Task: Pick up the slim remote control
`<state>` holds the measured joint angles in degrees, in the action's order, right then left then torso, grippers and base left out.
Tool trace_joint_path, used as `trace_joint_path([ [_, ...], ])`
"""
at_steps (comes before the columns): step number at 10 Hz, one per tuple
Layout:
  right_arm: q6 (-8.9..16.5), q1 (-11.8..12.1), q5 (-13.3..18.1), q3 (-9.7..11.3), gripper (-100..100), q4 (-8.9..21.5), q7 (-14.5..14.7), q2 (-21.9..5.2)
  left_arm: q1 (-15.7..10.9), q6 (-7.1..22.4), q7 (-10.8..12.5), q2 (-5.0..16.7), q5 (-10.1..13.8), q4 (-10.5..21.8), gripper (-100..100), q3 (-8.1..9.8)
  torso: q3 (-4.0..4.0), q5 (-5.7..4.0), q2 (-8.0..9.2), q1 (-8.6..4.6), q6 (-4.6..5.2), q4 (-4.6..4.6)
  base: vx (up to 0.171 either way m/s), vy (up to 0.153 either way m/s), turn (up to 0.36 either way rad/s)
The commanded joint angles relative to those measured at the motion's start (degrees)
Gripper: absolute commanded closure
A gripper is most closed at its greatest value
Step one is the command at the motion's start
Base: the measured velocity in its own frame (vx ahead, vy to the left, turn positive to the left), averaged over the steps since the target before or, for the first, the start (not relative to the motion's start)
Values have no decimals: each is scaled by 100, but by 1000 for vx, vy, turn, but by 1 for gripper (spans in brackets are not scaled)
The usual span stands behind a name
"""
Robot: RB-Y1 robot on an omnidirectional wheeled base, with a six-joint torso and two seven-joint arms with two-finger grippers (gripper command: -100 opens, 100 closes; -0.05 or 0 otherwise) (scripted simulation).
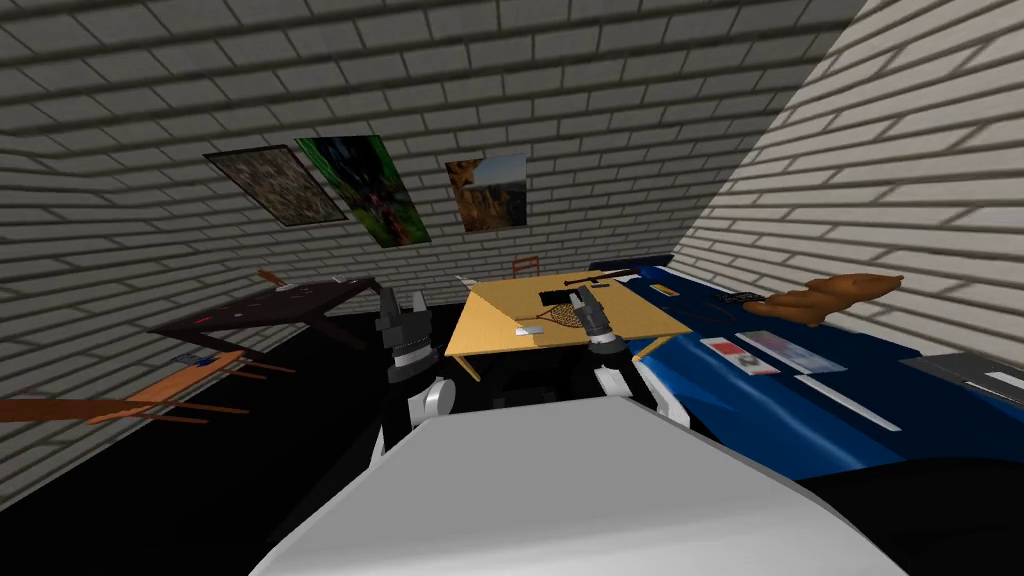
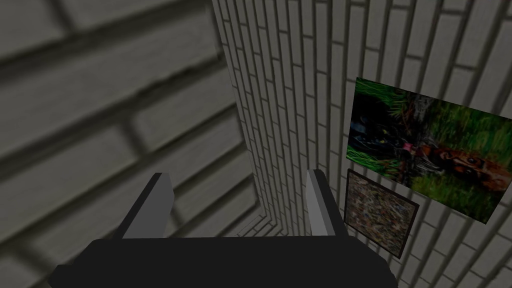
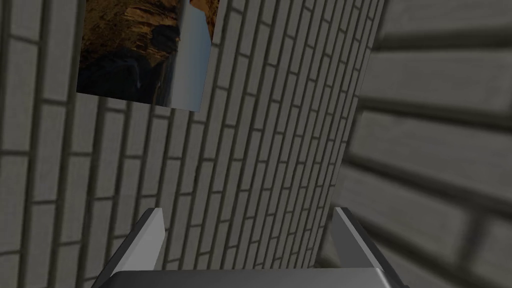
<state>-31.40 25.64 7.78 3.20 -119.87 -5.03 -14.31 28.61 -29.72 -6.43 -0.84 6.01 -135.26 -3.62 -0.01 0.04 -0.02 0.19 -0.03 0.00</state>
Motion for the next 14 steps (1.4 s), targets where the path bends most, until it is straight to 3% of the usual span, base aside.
trace_joint_path([
  [1,-30,-17,28,23,-100,154,-73,-177,0,0,0,0,0,0,0,0,0,0,0,0,0,0,2,36,78],
  [3,22,-131,241,240,-100,567,-310,-569,0,0,0,0,0,0,0,0,1,-1,2,-5,1,0,-4,56,208],
  [5,45,-200,366,361,-100,795,-432,-912,1,0,0,0,0,0,0,0,1,1,2,0,4,0,6,51,133],
  [6,45,-200,366,361,-100,864,-432,-956,0,0,0,0,0,0,0,0,-1,0,-2,-1,0,0,8,39,96],
  [7,65,-278,504,487,-100,1102,-554,-1191,1,0,0,0,0,0,0,1,0,0,0,-5,5,0,11,47,206],
  [10,82,-363,655,620,-100,1413,-677,-1468,0,0,0,0,0,0,0,0,-1,0,-2,-2,1,0,9,41,121],
  [11,94,-458,818,757,-100,1583,-798,-1705,1,0,0,0,0,0,0,1,-1,-1,-1,-6,5,0,12,42,251],
  [12,94,-458,818,757,-100,1706,-798,-1718,0,0,0,0,0,0,0,0,-1,-1,-3,-5,0,0,10,32,107],
  [13,102,-560,993,899,-100,1899,-917,-1956,1,0,0,0,0,0,0,1,0,-1,0,-8,7,0,9,41,191],
  [14,102,-560,993,899,-100,2008,-917,-1963,0,0,0,0,0,0,0,0,-1,-1,-1,-6,1,0,10,29,119],
])
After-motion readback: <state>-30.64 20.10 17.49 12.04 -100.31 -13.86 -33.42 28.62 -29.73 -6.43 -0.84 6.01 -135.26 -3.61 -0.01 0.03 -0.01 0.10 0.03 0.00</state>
